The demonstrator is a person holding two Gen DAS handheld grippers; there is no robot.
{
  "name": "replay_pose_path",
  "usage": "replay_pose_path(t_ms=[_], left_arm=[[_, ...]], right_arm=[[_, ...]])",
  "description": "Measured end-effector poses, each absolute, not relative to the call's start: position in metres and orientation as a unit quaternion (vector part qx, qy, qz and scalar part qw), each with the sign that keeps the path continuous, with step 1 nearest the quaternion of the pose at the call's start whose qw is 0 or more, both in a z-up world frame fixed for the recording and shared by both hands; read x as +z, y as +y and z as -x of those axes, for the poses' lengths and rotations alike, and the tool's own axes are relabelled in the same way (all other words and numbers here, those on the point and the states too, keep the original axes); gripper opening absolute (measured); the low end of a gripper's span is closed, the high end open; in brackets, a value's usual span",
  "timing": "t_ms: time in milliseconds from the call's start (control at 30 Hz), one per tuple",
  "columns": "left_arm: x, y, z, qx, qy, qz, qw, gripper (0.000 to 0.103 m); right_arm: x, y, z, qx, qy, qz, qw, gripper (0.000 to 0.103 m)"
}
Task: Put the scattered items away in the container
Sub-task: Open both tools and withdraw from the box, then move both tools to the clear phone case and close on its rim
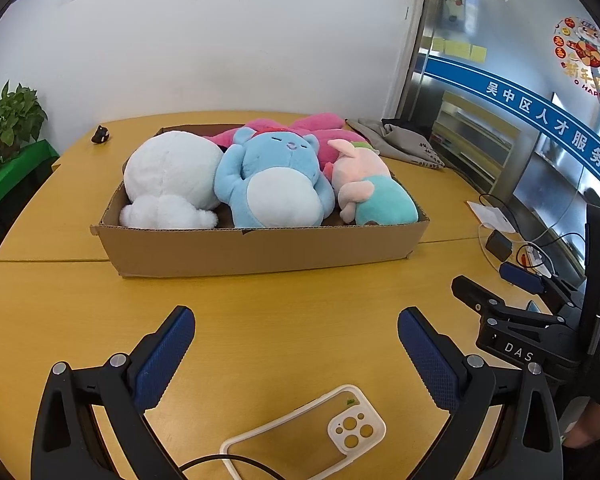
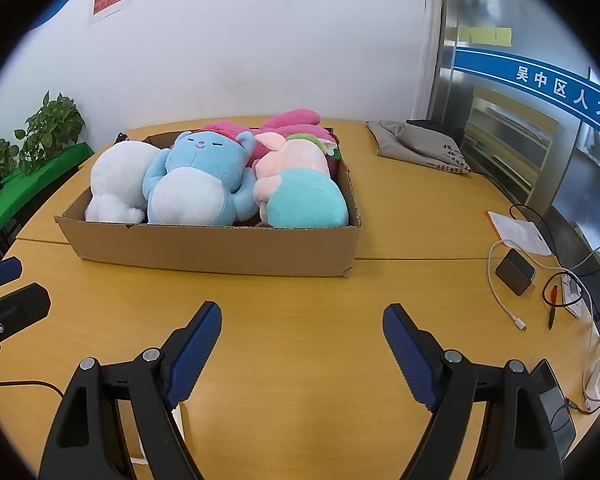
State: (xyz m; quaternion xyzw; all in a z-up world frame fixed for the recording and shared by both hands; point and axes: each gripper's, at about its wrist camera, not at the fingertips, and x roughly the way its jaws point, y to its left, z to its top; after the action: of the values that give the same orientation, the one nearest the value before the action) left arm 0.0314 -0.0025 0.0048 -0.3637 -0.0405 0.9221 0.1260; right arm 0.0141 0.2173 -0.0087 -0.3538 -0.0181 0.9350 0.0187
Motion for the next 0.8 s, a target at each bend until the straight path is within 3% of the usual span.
replay_pose_path(t_ms=[400, 800], left_arm=[[-0.016, -0.028, -0.042, 0.914, -0.056, 0.388, 0.105, 0.103], [-0.035, -0.052, -0.059, 0.901, -0.074, 0.413, 0.107, 0.103]], right_arm=[[-0.02, 0.223, -0.013, 0.93, -0.012, 0.367, 0.017, 0.083], [-0.035, 0.211, -0.021, 0.924, -0.019, 0.38, -0.044, 0.083]])
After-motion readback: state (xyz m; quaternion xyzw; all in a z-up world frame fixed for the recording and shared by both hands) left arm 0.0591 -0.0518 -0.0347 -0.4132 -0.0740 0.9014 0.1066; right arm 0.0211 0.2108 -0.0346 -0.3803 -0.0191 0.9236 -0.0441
